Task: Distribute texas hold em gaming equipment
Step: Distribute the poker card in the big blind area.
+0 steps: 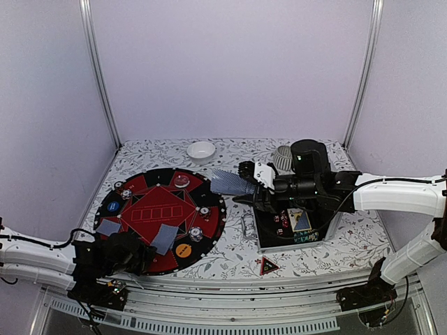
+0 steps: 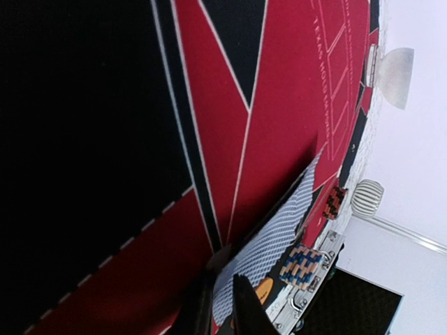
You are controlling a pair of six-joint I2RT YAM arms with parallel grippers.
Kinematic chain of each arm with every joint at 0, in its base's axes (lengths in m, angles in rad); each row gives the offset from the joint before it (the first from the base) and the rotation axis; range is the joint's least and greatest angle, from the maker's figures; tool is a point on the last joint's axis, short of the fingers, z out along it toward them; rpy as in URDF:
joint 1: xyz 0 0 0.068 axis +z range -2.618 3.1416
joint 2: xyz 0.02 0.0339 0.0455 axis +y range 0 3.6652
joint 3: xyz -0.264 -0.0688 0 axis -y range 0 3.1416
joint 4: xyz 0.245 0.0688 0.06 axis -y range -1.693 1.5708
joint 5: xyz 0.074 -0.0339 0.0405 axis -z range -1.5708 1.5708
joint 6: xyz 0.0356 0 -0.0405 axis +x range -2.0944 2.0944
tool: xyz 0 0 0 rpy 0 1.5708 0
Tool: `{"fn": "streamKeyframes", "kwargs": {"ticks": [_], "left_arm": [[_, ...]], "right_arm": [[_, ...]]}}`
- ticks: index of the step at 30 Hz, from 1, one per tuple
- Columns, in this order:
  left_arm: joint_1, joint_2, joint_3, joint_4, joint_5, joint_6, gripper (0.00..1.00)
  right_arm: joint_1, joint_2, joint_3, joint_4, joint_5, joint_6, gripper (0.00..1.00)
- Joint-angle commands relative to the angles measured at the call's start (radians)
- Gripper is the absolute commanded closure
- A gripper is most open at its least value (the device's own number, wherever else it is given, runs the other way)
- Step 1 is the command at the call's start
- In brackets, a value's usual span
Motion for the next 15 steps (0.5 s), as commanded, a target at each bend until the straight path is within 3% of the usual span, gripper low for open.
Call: {"fn": "streamKeyframes", "kwargs": {"ticks": [1, 15], "left_arm": [[-0.030, 0.013, -0.008, -0.029, 0.005, -0.080, 0.83], [-0.072, 0.034, 0.017, -0.030, 0.071, -0.107, 0.68]], "right_arm": [[0.005, -0.027, 0.023, -0.007, 0.004, -0.007, 0.57], [0.006, -0.028, 0.023, -0.009, 0.004, -0.007, 0.57]]}}
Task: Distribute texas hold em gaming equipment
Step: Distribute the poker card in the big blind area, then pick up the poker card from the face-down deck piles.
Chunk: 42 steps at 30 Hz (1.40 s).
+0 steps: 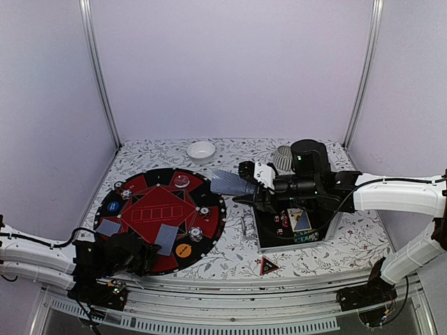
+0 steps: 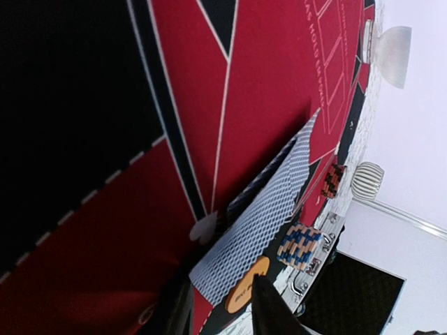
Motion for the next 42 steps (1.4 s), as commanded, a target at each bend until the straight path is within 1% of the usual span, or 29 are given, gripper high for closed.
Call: {"fn": "streamKeyframes", "kwargs": {"ticks": [1, 4, 8, 13, 16, 19, 21, 24, 26, 28, 30, 31, 32, 34, 36, 39, 42], "left_arm": [[-0.030, 0.015, -0.003, -0.044, 0.057, -0.108, 0.67], [-0.034, -0.011, -0.013, -0.054, 0.041, -0.120, 0.66], [-0.035, -0.054, -0.003, -0.118, 0.017, -0.124, 0.62], [-0.036, -0.094, 0.005, -0.177, 0.020, -0.117, 0.57], [-0.036, -0.116, 0.047, -0.261, -0.005, -0.100, 0.52], [-0.035, -0.154, 0.117, -0.378, -0.085, -0.054, 0.50], [-0.036, -0.176, 0.177, -0.441, -0.156, 0.022, 0.48], [-0.033, -0.161, 0.288, -0.485, -0.262, 0.234, 0.41], [-0.024, -0.126, 0.367, -0.446, -0.317, 0.467, 0.33], [-0.005, -0.077, 0.459, -0.353, -0.320, 0.749, 0.26], [0.034, -0.020, 0.543, -0.246, -0.248, 1.020, 0.16], [0.067, 0.006, 0.578, -0.172, -0.154, 1.137, 0.12], [0.113, 0.036, 0.614, -0.136, 0.008, 1.220, 0.11], [0.199, 0.097, 0.702, -0.116, 0.238, 1.311, 0.10], [0.224, 0.154, 0.790, -0.135, 0.348, 1.402, 0.09], [0.226, 0.214, 0.885, -0.143, 0.516, 1.528, 0.03], [0.228, 0.260, 0.953, -0.135, 0.677, 1.566, 0.04]], "right_arm": [[0.006, -0.029, 0.023, -0.008, 0.004, -0.007, 0.57], [0.006, -0.031, 0.023, -0.009, 0.004, -0.008, 0.57], [0.006, -0.030, 0.023, -0.010, 0.004, -0.008, 0.57], [0.006, -0.024, 0.026, -0.010, 0.000, -0.008, 0.57], [0.006, -0.023, 0.029, -0.011, -0.001, -0.008, 0.57], [0.006, -0.024, 0.030, -0.016, -0.001, -0.010, 0.57], [0.006, -0.023, 0.031, -0.022, -0.004, -0.012, 0.57], [0.006, -0.017, 0.039, -0.031, -0.011, -0.015, 0.57], [0.006, -0.013, 0.044, -0.033, -0.017, -0.014, 0.57], [0.006, -0.011, 0.048, -0.035, -0.022, -0.013, 0.57], [0.006, -0.013, 0.050, -0.037, -0.029, -0.012, 0.57], [0.006, -0.013, 0.049, -0.036, -0.032, -0.014, 0.57], [0.006, -0.013, 0.049, -0.037, -0.034, -0.016, 0.57], [0.007, -0.012, 0.052, -0.040, -0.040, -0.017, 0.57], [0.006, -0.012, 0.052, -0.041, -0.042, -0.019, 0.57], [0.006, -0.011, 0.052, -0.041, -0.043, -0.025, 0.57], [0.006, -0.007, 0.055, -0.041, -0.048, -0.024, 0.57]]}}
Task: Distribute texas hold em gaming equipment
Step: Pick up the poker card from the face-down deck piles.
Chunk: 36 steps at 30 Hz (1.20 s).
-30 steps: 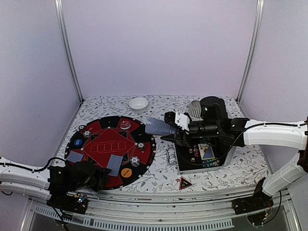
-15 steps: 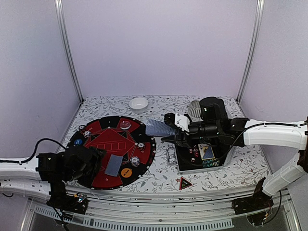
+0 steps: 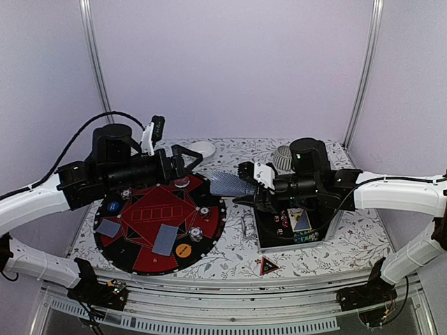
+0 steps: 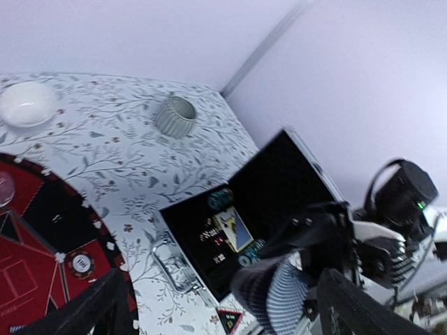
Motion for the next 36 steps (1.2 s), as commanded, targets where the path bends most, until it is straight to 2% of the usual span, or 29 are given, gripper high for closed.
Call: {"fn": "streamKeyframes", "kwargs": {"ticks": [1, 4, 6, 9, 13, 17, 28, 36], "left_arm": [[0.005, 0.060, 0.094, 0.026, 0.359, 0.209, 0.07], [0.003, 0.108, 0.132, 0.018, 0.452, 0.209, 0.14], [0.004, 0.143, 0.161, -0.032, 0.440, 0.214, 0.14], [0.002, 0.192, 0.195, -0.117, 0.384, 0.242, 0.02], [0.001, 0.231, 0.218, -0.150, 0.351, 0.260, 0.02], [0.011, 0.250, 0.238, -0.198, 0.267, 0.269, 0.09], [0.059, 0.186, 0.148, -0.157, 0.319, 0.217, 0.30], [0.074, 0.154, 0.104, -0.094, 0.377, 0.196, 0.30]], "right_arm": [[0.006, -0.006, 0.034, 0.004, -0.023, -0.005, 0.57], [0.006, -0.004, 0.037, 0.006, -0.023, -0.006, 0.57], [0.006, -0.003, 0.039, 0.006, -0.025, -0.005, 0.57], [0.005, -0.001, 0.040, 0.007, -0.029, -0.005, 0.57], [0.006, -0.002, 0.040, 0.007, -0.029, -0.006, 0.57], [0.006, -0.003, 0.040, 0.006, -0.029, -0.006, 0.57], [0.006, -0.002, 0.040, 0.006, -0.023, -0.009, 0.57], [0.006, 0.000, 0.043, 0.007, -0.025, -0.009, 0.57]]}}
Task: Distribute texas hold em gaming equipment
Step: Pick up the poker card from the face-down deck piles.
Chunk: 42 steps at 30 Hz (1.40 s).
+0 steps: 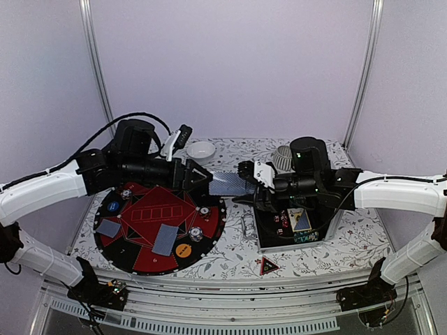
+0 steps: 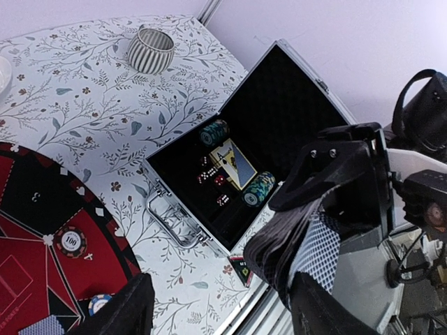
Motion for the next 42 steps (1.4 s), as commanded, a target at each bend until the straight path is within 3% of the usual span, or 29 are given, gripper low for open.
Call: {"fn": "streamKeyframes", "kwargs": {"ticks": [1, 5, 8, 17, 37, 42], "left_arm": [[0.013, -0.013, -0.025, 0.077, 0.070, -0.019, 0.28], [0.014, 0.022, -0.015, 0.125, 0.136, -0.030, 0.18], [0.013, 0.050, -0.005, 0.115, 0.130, -0.027, 0.18], [0.014, 0.057, 0.009, 0.076, 0.103, -0.017, 0.34], [0.024, -0.007, -0.016, 0.060, 0.111, -0.032, 0.35], [0.029, -0.031, -0.033, 0.082, 0.143, -0.058, 0.45]], "right_arm": [[0.006, 0.002, 0.037, 0.007, -0.018, -0.007, 0.57], [0.006, 0.005, 0.040, 0.007, -0.021, -0.006, 0.57], [0.005, 0.004, 0.039, 0.006, -0.021, -0.004, 0.57], [0.006, -0.005, 0.030, 0.007, -0.013, -0.007, 0.57], [0.006, -0.004, 0.030, 0.006, -0.004, -0.007, 0.57], [0.006, -0.003, 0.029, 0.006, -0.003, -0.007, 0.57]]}}
